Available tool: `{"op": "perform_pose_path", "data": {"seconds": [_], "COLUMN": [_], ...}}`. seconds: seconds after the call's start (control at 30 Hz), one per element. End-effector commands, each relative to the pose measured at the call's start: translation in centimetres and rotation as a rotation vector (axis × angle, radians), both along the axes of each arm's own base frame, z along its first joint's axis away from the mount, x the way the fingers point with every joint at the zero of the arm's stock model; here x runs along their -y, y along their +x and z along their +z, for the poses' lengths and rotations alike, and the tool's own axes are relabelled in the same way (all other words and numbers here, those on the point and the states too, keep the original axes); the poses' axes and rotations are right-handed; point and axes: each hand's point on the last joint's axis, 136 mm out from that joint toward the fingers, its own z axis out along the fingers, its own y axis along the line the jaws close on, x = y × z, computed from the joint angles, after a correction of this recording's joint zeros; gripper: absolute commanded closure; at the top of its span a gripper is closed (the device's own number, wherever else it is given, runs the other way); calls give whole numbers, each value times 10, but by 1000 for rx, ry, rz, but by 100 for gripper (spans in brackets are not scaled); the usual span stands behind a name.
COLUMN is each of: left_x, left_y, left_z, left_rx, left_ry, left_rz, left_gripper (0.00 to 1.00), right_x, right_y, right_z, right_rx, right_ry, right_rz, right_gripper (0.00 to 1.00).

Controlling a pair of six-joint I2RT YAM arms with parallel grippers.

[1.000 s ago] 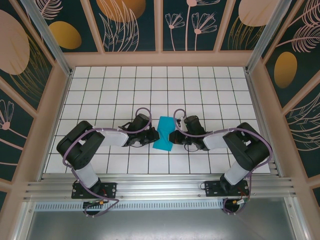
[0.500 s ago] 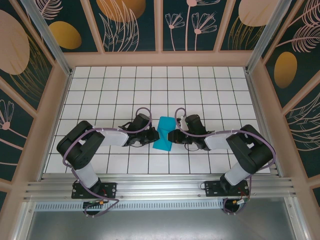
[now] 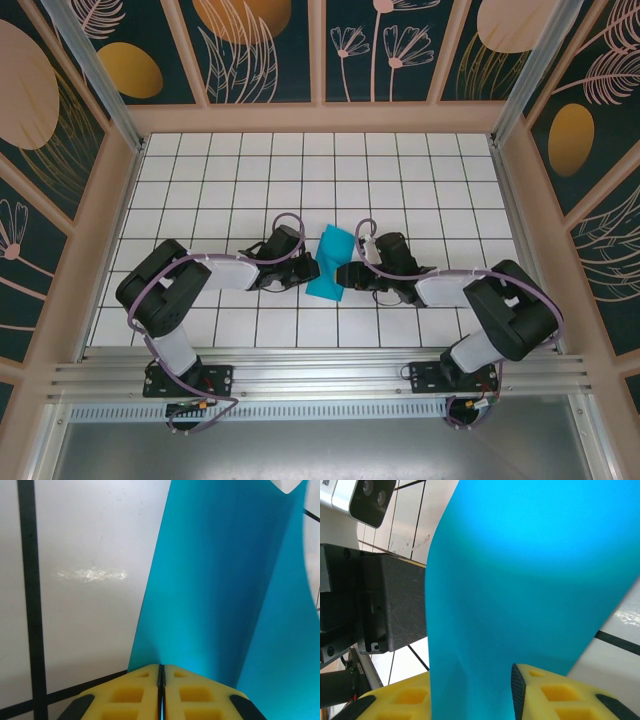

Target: Fold a paper plane with a square sheet of paper (pick it up from the middle)

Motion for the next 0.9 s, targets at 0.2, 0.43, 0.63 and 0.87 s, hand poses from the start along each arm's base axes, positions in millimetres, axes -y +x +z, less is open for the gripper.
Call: {"op": "perform_pose_path", "data": {"seconds": [0.2,0.43,0.63,0.87], "left_x": [-2,-2,-2,-1], "left_y": [-1,-2,-2,-2], "left_z": [-9,-10,-10,-10], "left_rx": [-18,-19,-20,-19], "left_ry": [28,28,28,26], "left_rz": [-3,-7,-7,-7], "left_gripper": [88,88,88,88], "right_x": [-6,-2,-4,-3], "right_y": [-3,-1,-8,-13], "right_z": [7,5,10,6], "right_rx": [122,222,313,389], "right_ry": [-61,-183,-224,-292], "right_rz": [-13,-63,-58,-27], "right_gripper": [60,59,59,61]}}
